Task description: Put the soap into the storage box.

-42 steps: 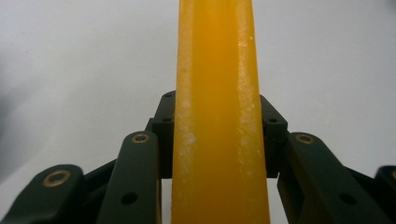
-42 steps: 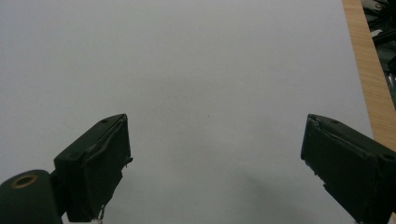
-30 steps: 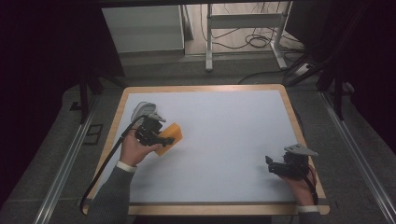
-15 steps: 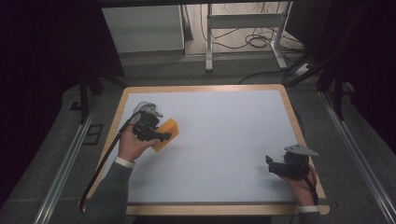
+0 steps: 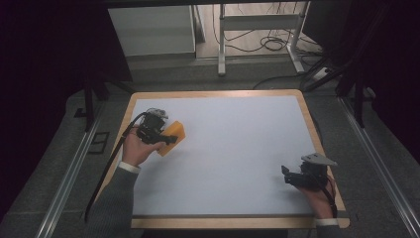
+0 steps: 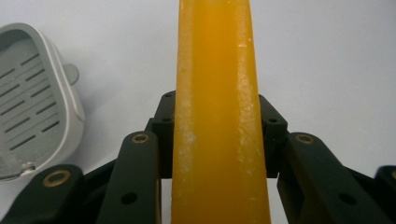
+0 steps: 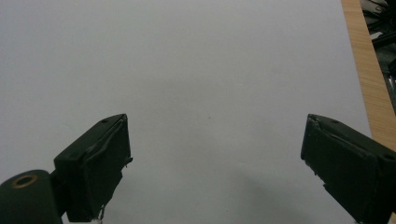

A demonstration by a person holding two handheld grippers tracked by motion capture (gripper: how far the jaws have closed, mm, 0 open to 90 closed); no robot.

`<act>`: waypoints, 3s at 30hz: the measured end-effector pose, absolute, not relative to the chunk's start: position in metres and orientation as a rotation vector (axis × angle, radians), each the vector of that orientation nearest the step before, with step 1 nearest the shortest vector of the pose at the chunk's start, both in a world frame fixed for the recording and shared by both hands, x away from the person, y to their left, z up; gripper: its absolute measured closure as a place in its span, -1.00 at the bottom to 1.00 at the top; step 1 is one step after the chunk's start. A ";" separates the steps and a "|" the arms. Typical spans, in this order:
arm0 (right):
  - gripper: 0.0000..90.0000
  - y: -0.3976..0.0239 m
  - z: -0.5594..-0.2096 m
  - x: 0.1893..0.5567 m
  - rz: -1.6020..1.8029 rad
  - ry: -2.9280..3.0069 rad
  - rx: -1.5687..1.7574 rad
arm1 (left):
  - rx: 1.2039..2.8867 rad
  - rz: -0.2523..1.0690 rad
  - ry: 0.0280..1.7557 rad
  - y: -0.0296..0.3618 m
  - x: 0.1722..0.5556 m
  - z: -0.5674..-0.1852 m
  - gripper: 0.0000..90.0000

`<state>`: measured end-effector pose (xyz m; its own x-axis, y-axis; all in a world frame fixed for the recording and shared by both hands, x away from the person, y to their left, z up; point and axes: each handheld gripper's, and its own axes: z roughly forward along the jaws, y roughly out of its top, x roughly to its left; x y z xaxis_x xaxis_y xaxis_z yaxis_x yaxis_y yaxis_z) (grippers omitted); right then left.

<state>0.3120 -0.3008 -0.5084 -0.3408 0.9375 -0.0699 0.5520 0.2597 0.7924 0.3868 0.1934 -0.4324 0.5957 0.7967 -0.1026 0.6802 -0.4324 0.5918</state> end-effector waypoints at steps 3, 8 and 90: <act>-0.81 -0.301 -0.509 0.312 0.925 1.992 1.343 | 2.219 0.262 1.174 0.195 0.389 -0.431 0.36; -0.81 -0.301 -0.509 0.312 0.923 1.993 1.343 | 2.216 0.267 1.189 0.198 0.394 -0.430 0.36; -0.81 -0.304 -0.511 0.312 0.911 1.984 1.356 | 1.955 0.251 1.566 0.272 0.486 -0.451 0.36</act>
